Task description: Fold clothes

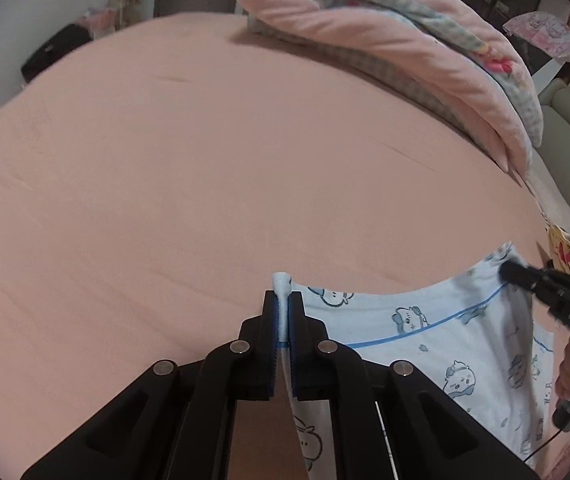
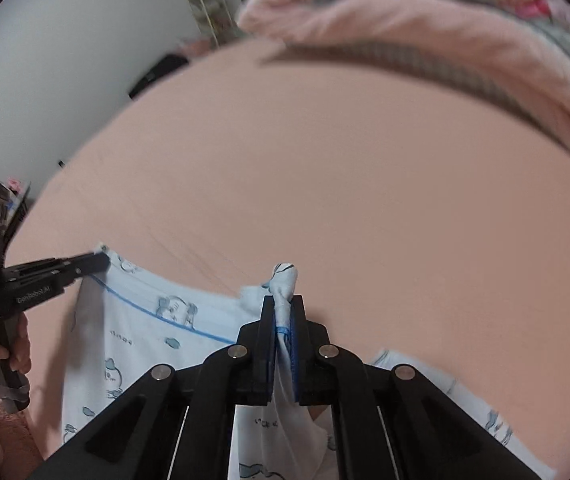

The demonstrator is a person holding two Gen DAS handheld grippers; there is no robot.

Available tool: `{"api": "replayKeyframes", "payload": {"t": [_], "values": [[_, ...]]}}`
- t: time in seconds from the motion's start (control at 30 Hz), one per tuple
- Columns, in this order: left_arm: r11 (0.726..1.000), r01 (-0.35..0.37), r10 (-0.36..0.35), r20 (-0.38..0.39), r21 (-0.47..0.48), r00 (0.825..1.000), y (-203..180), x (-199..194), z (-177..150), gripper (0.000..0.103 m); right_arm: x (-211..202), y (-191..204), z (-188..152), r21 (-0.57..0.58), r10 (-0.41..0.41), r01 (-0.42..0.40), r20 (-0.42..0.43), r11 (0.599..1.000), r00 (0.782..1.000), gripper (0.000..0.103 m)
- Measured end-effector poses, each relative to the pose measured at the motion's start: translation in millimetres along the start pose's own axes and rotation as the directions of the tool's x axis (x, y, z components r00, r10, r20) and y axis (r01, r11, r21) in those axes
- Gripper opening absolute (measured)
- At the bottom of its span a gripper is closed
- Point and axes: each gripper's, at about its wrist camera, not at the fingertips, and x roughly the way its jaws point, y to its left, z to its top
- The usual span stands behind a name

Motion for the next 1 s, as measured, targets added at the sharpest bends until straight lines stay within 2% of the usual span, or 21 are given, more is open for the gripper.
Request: {"api": "replayKeyframes", "payload": {"t": [0.03, 0.1, 0.17, 0.2, 0.23, 0.3, 0.4, 0.47, 0.5, 0.53, 0.57, 0.63, 0.67, 0.73, 0.77, 0.83, 0.9, 1.0], "values": [[1.000, -0.016, 0.016, -0.008, -0.002, 1.000, 3, 4, 2, 0.003, 1, -6, 1, 0.021, 0.003, -0.004, 0.008, 1.000, 1.000, 0.004], [0.998, 0.033, -0.037, -0.089, -0.054, 0.995, 11, 19, -1, 0.005, 11, -28, 1, 0.084, -0.008, 0.008, 0.003, 0.996, 1.000, 0.004], [0.997, 0.027, -0.037, -0.141, -0.072, 0.989, 6, 42, -4, 0.007, 43, -49, -7, 0.136, -0.030, 0.043, -0.098, 0.990, 0.995, 0.004], [0.999, 0.013, -0.019, -0.143, -0.046, 0.990, 2, 45, -3, 0.007, 53, -52, -14, 0.154, -0.042, 0.061, -0.125, 0.986, 0.991, 0.004], [1.000, -0.007, 0.006, -0.141, -0.007, 0.990, -3, 44, 0, 0.007, 56, -50, -21, 0.166, -0.057, 0.076, -0.117, 0.983, 0.992, 0.005], [0.999, -0.052, 0.053, -0.117, 0.012, 0.992, -7, 38, 5, 0.009, 44, -47, -21, 0.189, -0.079, 0.097, -0.104, 0.977, 0.991, 0.008], [0.989, -0.146, 0.146, -0.037, 0.006, 0.989, -4, 22, 12, 0.010, 1, -39, -20, 0.210, -0.098, 0.095, 0.000, 0.973, 0.995, 0.011], [0.994, -0.107, 0.108, 0.007, -0.012, 0.994, -4, 10, 16, 0.011, -31, -26, -25, 0.188, -0.129, 0.120, 0.038, 0.975, 0.991, 0.012], [0.997, -0.074, 0.074, 0.021, -0.018, 0.997, -6, 5, 18, 0.015, -43, -17, -31, 0.174, -0.128, 0.120, 0.038, 0.978, 0.991, 0.013], [1.000, -0.027, 0.027, 0.026, -0.013, 0.999, -11, 1, 18, 0.018, -56, -9, -38, 0.160, -0.127, 0.119, 0.038, 0.980, 0.991, 0.014], [0.999, 0.044, -0.044, 0.020, 0.008, 0.999, -19, -1, 16, 0.027, -68, 0, -44, 0.145, -0.126, 0.119, 0.038, 0.982, 0.991, 0.014], [0.979, 0.193, -0.191, -0.029, 0.069, 0.981, -63, 11, 14, 0.031, -87, 16, -57, 0.132, -0.115, 0.110, 0.028, 0.985, 0.993, 0.016], [0.960, 0.262, -0.256, -0.068, 0.103, 0.964, -80, 11, 7, 0.031, -85, 20, -62, 0.146, -0.097, 0.094, 0.010, 0.985, 0.995, 0.016], [0.916, 0.362, -0.338, -0.150, 0.174, 0.929, -116, 10, -14, 0.031, -99, 29, -90, 0.180, -0.059, 0.065, -0.036, 0.981, 0.998, 0.016], [0.901, 0.376, -0.338, -0.195, 0.215, 0.921, -130, 6, -29, 0.031, -110, 40, -114, 0.195, -0.052, 0.063, -0.062, 0.979, 0.997, 0.016], [0.876, 0.375, -0.293, -0.285, 0.303, 0.913, -154, -6, -63, 0.031, -122, 53, -154, 0.210, -0.086, 0.107, -0.109, 0.972, 0.990, 0.016], [0.854, 0.359, -0.227, -0.353, 0.376, 0.908, -156, -29, -102, 0.031, -120, 49, -174, 0.221, -0.099, 0.129, -0.141, 0.967, 0.985, 0.016], [0.859, 0.292, -0.128, -0.376, 0.421, 0.918, -131, -74, -157, 0.031, -116, 42, -196, 0.220, -0.113, 0.155, -0.191, 0.963, 0.975, 0.016]]}}
